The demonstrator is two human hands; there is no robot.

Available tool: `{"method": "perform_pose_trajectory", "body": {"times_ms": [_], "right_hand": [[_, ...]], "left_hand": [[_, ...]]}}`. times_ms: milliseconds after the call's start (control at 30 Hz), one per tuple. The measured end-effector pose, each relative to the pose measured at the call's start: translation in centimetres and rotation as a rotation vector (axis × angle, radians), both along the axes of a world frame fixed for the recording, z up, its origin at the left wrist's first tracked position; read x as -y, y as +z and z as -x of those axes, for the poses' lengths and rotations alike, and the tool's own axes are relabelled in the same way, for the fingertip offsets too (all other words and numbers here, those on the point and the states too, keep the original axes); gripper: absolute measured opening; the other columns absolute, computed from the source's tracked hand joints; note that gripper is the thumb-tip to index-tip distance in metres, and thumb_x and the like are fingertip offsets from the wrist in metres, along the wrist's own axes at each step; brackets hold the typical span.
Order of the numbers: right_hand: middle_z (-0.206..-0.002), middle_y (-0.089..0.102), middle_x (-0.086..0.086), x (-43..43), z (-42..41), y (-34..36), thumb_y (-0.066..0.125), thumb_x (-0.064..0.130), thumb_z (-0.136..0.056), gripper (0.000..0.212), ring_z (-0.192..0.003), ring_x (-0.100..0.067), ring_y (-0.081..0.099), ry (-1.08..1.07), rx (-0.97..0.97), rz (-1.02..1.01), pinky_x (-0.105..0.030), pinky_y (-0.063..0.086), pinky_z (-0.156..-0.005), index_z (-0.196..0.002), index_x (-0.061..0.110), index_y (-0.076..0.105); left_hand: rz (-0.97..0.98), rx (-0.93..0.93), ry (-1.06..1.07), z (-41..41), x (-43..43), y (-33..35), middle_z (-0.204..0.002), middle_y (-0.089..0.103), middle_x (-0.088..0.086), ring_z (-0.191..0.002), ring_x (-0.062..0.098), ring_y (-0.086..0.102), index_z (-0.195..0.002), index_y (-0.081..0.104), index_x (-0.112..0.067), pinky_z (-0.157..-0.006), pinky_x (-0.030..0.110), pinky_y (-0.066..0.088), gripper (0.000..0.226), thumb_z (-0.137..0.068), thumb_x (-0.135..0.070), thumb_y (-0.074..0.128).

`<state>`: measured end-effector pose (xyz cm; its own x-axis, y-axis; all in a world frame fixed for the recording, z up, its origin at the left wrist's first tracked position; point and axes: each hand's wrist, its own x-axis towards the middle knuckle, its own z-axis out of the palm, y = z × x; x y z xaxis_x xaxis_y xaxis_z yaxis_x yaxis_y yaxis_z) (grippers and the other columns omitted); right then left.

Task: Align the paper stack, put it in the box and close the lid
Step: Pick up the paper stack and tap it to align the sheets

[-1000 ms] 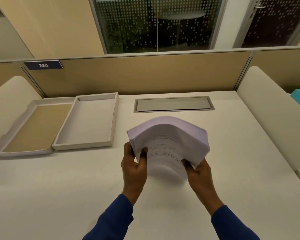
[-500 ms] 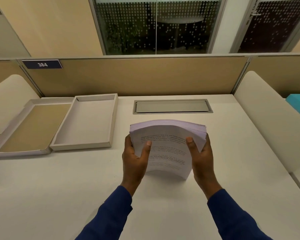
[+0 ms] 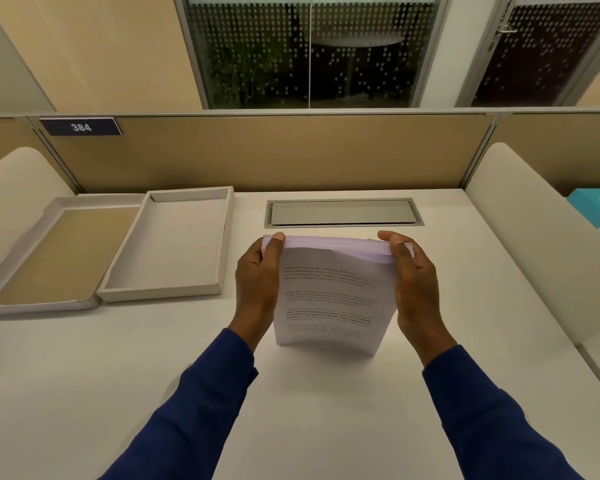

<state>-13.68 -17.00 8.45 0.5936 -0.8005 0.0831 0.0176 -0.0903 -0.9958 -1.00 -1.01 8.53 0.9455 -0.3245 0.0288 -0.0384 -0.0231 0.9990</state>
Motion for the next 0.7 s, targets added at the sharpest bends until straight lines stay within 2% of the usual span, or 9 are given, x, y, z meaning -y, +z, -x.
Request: {"method": "perform_pose_trajectory", "body": {"times_ms": [100,167,267,333,400,467,567,633,700], "right_hand": [[-0.116,0.065,0.006,0.6,1.0,-0.4,0.046,0.089,-0.072,0.09,-0.101,-0.015,0.067,0.153,0.019,0.033,-0.022,0.057,-0.067,-0.136,0.026,0.056],[-0.116,0.065,0.003,0.9,2.1,-1.5,0.058,0.086,-0.066,0.098,-0.102,-0.01,0.068,0.259,-0.004,0.091,-0.022,0.06,-0.07,-0.14,0.023,0.048],[-0.108,0.067,0.019,0.1,3.0,-3.8,0.075,0.053,-0.079,0.066,-0.102,0.0,0.067,0.231,-0.138,0.219,-0.02,0.061,-0.074,-0.135,0.031,0.047],[-0.102,0.068,0.028,-0.9,2.6,-5.0,0.072,0.028,-0.09,0.049,-0.1,0.002,0.067,0.134,-0.134,0.255,-0.02,0.062,-0.074,-0.133,0.034,0.049],[-0.102,0.066,0.034,-2.4,2.0,-4.9,0.065,0.016,-0.096,0.042,-0.099,0.004,0.066,0.09,-0.083,0.239,-0.019,0.061,-0.07,-0.13,0.037,0.05],[-0.103,0.065,0.031,-3.7,2.0,-4.2,0.06,0.013,-0.099,0.042,-0.1,0.005,0.064,0.054,-0.018,0.202,-0.015,0.058,-0.067,-0.127,0.04,0.048],[-0.113,0.062,0.021,-4.4,2.6,-3.2,0.059,0.011,-0.099,0.043,-0.106,0.01,0.06,0.029,0.079,0.188,-0.008,0.054,-0.07,-0.134,0.033,0.045],[-0.117,0.059,0.026,-5.0,2.7,-3.4,0.057,0.017,-0.098,0.045,-0.113,0.008,0.058,0.032,0.095,0.194,-0.008,0.054,-0.074,-0.136,0.036,0.042],[-0.119,0.054,0.037,-6.2,2.5,-4.1,0.055,0.025,-0.099,0.049,-0.118,0.006,0.056,0.042,0.076,0.21,-0.012,0.056,-0.079,-0.139,0.046,0.036]], "left_hand": [[0.026,0.0,-0.173,-0.2,-0.7,-0.4,-0.095,0.07,0.003,-0.084,0.013,0.067,-0.109,0.064,-0.024,-0.069,0.024,0.052,0.057,-0.085,-0.07,0.04],[0.039,0.02,-0.296,-0.3,-1.5,-1.9,-0.11,0.068,0.002,-0.096,0.012,0.069,-0.126,0.055,-0.026,-0.073,0.024,0.058,0.058,-0.082,-0.062,0.056],[-0.111,0.156,-0.252,0.4,-2.1,-4.5,-0.112,0.065,-0.015,-0.104,0.008,0.067,-0.13,0.047,-0.039,-0.077,0.024,0.062,0.048,-0.086,-0.037,0.068],[-0.096,0.231,-0.149,1.6,-1.6,-5.2,-0.104,0.066,-0.023,-0.101,0.003,0.066,-0.123,0.048,-0.045,-0.072,0.019,0.061,0.041,-0.092,-0.025,0.064],[-0.037,0.264,-0.083,3.1,-0.8,-5.1,-0.1,0.066,-0.024,-0.099,0.004,0.067,-0.12,0.049,-0.046,-0.069,0.019,0.061,0.039,-0.095,-0.019,0.061],[0.011,0.272,-0.026,4.4,-0.5,-4.7,-0.102,0.066,-0.024,-0.1,0.003,0.067,-0.12,0.049,-0.049,-0.07,0.023,0.063,0.04,-0.097,-0.018,0.059],[0.079,0.313,0.009,5.7,-0.6,-3.8,-0.109,0.064,-0.025,-0.109,0.007,0.065,-0.124,0.046,-0.059,-0.074,0.019,0.061,0.049,-0.097,-0.018,0.058],[0.077,0.351,0.026,6.5,-0.5,-3.7,-0.113,0.06,-0.029,-0.113,0.007,0.063,-0.127,0.04,-0.065,-0.076,0.018,0.06,0.054,-0.097,-0.024,0.055],[0.044,0.374,0.028,7.4,-0.2,-4.3,-0.12,0.057,-0.028,-0.116,0.009,0.061,-0.131,0.035,-0.065,-0.08,0.022,0.061,0.056,-0.098,-0.024,0.053]]}}
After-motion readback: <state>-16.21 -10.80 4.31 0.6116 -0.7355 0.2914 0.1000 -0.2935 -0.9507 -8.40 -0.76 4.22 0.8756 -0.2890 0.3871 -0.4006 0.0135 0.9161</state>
